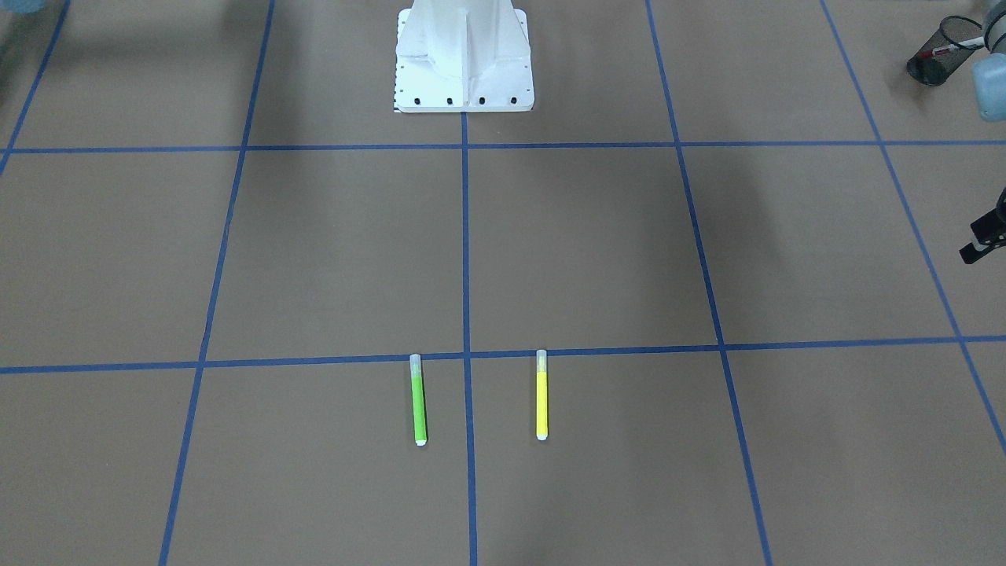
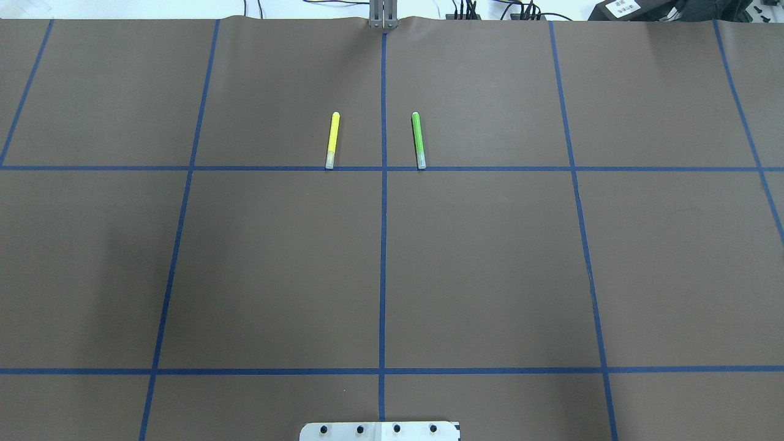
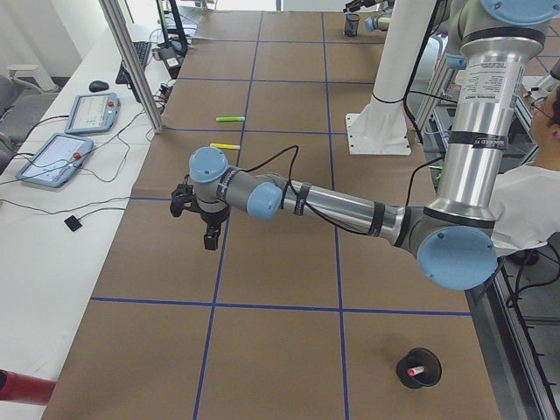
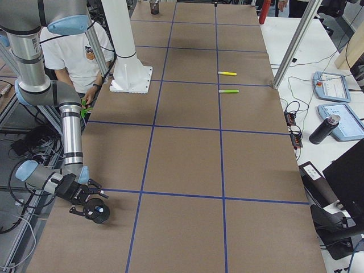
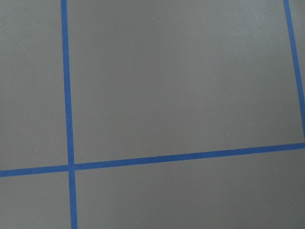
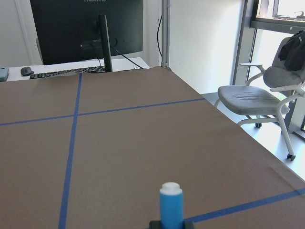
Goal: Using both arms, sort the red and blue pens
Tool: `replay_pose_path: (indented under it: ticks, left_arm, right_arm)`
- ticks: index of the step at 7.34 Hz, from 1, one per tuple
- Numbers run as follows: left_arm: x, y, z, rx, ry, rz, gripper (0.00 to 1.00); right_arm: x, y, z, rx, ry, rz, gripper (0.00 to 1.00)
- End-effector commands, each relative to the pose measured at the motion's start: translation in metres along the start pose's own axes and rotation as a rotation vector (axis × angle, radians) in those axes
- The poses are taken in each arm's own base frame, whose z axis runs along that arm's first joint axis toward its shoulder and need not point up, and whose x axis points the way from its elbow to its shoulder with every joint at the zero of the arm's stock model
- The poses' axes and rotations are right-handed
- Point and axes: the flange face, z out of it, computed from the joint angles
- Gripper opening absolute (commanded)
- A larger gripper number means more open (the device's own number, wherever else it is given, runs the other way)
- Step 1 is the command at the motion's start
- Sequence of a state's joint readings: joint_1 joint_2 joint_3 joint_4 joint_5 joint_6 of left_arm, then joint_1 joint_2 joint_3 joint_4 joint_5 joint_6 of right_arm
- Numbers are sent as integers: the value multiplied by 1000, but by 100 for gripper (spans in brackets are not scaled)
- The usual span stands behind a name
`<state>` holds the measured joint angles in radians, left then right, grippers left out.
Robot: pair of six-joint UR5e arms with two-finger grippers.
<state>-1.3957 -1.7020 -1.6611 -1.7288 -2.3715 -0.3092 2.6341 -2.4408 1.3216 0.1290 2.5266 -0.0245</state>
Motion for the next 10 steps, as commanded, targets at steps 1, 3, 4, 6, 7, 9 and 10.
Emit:
replay_pose_path:
  ticks: [1,3,4,6,7,9,10]
  left_arm:
    - [1,0,0,-1,2,1,99]
    - [0,-1,1,-3,1,-1,99]
    - [0,-1,1,-3,1,-1,99]
    - [-2,-1,3,-6,2,-2,99]
    - [-1,-2,3,-6,2,-2,99]
    - [0,-4,2,-4,2,8,99]
    - [2,-6,2,-2,-4,19,99]
  right_arm:
    - [2,-25,1,25,2,-34,100]
    - [30,-91,20,15,-1,-33,100]
    - [46,-119,37,-36,-26,-31,100]
    - [61,-176,90,-223,-82,-80,100]
    - [55,-235,144,-343,-140,-99,100]
    - [-5,-323,262,-544,-237,-176,100]
    - [-59,-354,318,-640,-284,-234,100]
